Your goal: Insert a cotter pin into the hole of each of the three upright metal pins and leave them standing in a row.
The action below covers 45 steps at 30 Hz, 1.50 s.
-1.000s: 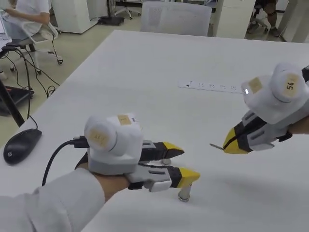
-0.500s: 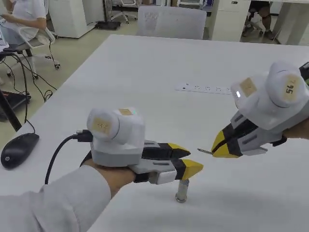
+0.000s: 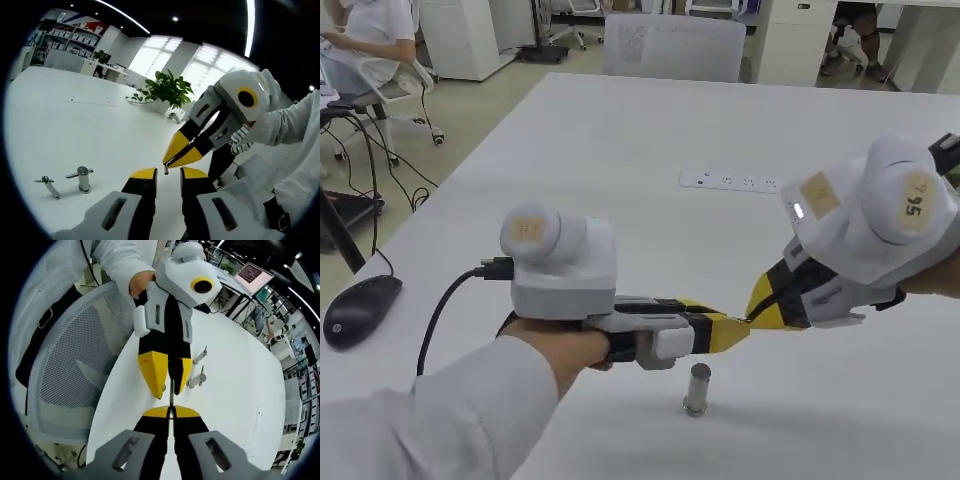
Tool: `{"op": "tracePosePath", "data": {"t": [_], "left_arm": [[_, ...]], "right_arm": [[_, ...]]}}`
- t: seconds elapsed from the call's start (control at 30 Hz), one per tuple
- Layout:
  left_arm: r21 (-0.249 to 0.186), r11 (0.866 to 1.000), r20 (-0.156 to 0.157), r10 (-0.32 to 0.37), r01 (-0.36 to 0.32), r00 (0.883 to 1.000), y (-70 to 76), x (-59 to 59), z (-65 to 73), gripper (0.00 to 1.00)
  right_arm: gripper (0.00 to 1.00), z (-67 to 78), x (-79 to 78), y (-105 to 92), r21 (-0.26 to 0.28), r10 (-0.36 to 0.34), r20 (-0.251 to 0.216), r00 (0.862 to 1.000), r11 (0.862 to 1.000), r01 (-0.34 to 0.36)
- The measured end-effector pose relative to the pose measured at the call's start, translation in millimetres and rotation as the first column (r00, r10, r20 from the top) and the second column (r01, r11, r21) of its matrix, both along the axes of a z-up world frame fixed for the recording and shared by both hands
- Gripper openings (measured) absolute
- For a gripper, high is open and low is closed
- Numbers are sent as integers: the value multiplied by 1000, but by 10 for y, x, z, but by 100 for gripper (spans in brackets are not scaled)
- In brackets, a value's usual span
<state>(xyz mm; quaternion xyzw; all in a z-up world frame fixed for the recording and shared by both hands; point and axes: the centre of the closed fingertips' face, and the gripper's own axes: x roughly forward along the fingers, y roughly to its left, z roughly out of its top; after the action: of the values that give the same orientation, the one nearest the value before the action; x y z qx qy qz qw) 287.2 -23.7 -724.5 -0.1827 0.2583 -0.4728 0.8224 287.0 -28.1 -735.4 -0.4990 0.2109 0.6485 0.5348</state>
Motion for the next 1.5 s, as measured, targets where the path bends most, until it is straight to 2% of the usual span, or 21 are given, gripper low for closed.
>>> {"op": "tracePosePath", "data": {"t": [0.07, 0.17, 0.27, 0.4, 0.5, 0.7, 0.87, 1.1, 1.2, 1.37, 1.5], "left_arm": [[-10, 1000, -13, 5, -5, 1000, -11, -13, -6, 16], [-43, 999, -64, 9, -12, 998, -24, -44, -10, 15], [-64, 998, -96, 18, -25, 995, -25, -62, -17, 14], [-112, 993, -161, 29, -47, 987, -23, -81, -15, 11], [-113, 992, -183, 33, -54, 982, -20, -92, -35, 8], [-115, 992, -201, 31, -55, 979, -32, -100, -51, 2], [-123, 990, -225, 40, -69, 974, -23, -81, -70, 1], [-113, 991, -240, 38, -67, 970, -51, -116, -99, 1], [-127, 989, -254, 40, -74, 966, -46, -114, -87, 0], [-131, 989, -249, 41, -76, 968, -38, -107, -68, 0], [-105, 992, -223, 46, -71, 974, -2, -105, -91, 0]], "right_arm": [[3, 4, -29, 10, -3, 13, 9, 1000, 1000, -13], [3, 7, -74, 12, -11, 39, 34, 999, 999, -38], [3, 7, -87, 11, -17, 55, 50, 997, 998, -54], [3, 8, -119, 12, -23, 73, 68, 995, 997, -71], [3, 10, -134, 20, -23, 79, 77, 994, 997, -77], [3, -4, -137, 21, -25, 80, 75, 994, 997, -78], [3, -4, -132, 20, -24, 80, 75, 994, 997, -79], [4, -19, -145, 8, -31, 90, 84, 992, 996, -88], [4, -12, -147, 9, -29, 84, 87, 993, 996, -81], [5, 7, -142, 22, -27, 74, 87, 994, 997, -72], [11, 23, -130, 28, -20, 59, 74, 996, 998, -57]]}}
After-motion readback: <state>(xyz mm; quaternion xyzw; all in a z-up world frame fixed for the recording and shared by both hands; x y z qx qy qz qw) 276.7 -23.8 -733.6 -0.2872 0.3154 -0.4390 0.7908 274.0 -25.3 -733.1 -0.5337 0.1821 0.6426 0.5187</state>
